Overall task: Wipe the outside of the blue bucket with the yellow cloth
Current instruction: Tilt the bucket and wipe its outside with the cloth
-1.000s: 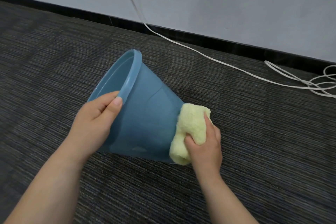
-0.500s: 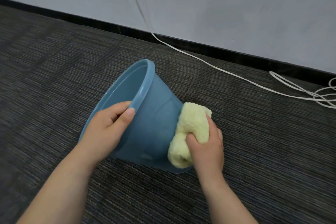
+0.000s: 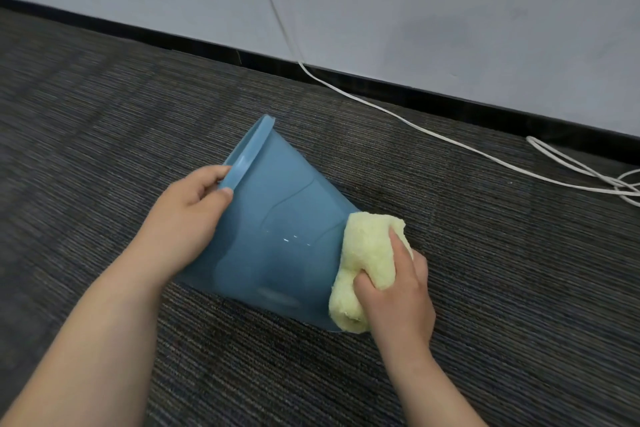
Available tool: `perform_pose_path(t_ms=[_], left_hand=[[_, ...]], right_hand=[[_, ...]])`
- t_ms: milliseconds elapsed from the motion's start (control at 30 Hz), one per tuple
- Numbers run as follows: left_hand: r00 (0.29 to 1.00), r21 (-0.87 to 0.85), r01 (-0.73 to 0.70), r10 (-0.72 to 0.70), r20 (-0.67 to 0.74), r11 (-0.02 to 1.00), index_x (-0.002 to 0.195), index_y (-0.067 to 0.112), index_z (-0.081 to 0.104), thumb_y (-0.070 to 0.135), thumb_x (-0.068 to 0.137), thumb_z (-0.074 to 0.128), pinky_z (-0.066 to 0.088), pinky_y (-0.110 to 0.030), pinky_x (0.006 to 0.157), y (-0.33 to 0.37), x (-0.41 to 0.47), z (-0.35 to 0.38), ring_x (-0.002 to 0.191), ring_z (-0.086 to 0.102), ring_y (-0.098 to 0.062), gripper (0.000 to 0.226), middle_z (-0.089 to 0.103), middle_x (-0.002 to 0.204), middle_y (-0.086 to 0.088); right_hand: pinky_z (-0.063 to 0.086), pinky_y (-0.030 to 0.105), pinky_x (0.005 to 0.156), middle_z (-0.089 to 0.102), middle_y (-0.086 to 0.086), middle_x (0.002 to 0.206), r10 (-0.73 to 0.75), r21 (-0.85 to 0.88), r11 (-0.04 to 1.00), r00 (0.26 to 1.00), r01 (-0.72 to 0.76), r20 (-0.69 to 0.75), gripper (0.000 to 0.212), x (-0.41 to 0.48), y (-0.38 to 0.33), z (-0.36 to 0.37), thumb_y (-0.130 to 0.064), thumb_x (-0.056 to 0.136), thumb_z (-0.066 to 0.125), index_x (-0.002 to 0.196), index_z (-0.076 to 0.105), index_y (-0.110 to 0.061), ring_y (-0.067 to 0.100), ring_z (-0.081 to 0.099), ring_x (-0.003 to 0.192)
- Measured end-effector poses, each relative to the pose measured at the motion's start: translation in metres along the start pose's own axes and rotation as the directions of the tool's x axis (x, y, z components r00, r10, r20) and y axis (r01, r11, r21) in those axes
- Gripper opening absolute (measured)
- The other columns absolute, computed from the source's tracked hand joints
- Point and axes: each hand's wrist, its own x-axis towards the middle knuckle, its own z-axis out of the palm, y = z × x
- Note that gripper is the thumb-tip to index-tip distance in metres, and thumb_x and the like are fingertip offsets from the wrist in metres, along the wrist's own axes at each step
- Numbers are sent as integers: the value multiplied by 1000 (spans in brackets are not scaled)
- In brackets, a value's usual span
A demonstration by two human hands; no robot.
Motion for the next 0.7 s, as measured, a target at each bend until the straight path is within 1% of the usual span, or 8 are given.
perform_pose_path(t_ms=[67,133,233,333,433,533,600,700], left_hand=[[998,41,3,0,-68,999,88,32,59,17,87,45,36,-18,62,2,4,5,71,51,3,21,57,75,20],[996,56,-30,35,-84,998,80,42,55,20,88,46,34,-16,63,1,2,8,71,51,6,25,56,77,23],[997,18,-54,55,-61,998,79,47,57,30,83,53,34,-14,66,-2,-6,6,70,52,18,18,58,79,27],[995,47,-95,97,-24,994,72,57,58,44,73,42,37,-12,73,0,-14,9,77,51,22,22,63,71,38],[987,77,-159,156,42,984,66,66,53,43,74,41,36,-4,70,10,-19,17,80,47,29,27,51,71,56],[989,91,-147,144,37,985,67,67,53,43,74,40,39,-20,73,15,-16,17,81,54,18,28,51,72,56],[992,92,-126,127,3,988,69,69,52,44,74,40,42,-33,82,14,-14,14,83,54,8,28,51,71,56],[991,78,-134,135,1,988,69,69,52,45,74,40,42,-39,90,12,-13,12,86,54,2,28,51,69,55]], right_hand=[[36,27,66,34,-4,132,-112,-98,988,992,116,51,76,-4,-2,0,-34,69,62,132,22,-45,21,50,102],[35,26,66,33,-5,134,-186,-132,972,980,194,69,77,-6,-7,-6,-35,68,64,132,23,-47,19,48,107],[36,28,63,39,-4,128,-300,-62,952,954,299,-13,75,1,-26,-25,-32,64,64,129,30,-46,19,50,97],[39,31,63,40,-4,125,-366,31,928,924,371,-116,75,14,-55,-41,-33,61,63,127,31,-47,19,50,93],[34,29,66,36,-8,127,-400,-69,915,916,397,-31,73,20,-69,-43,-38,64,60,128,27,-48,16,46,98],[32,28,67,39,-1,130,-446,-114,889,895,443,-2,73,6,-74,-36,-34,64,65,129,33,-42,21,48,103],[39,29,58,53,8,119,-527,-163,836,850,523,21,79,-9,-80,-28,-31,51,76,124,46,-32,27,58,92],[44,28,48,61,10,107,-582,-204,789,812,579,52,79,-18,-80,-23,-32,43,80,117,53,-28,26,62,79]])
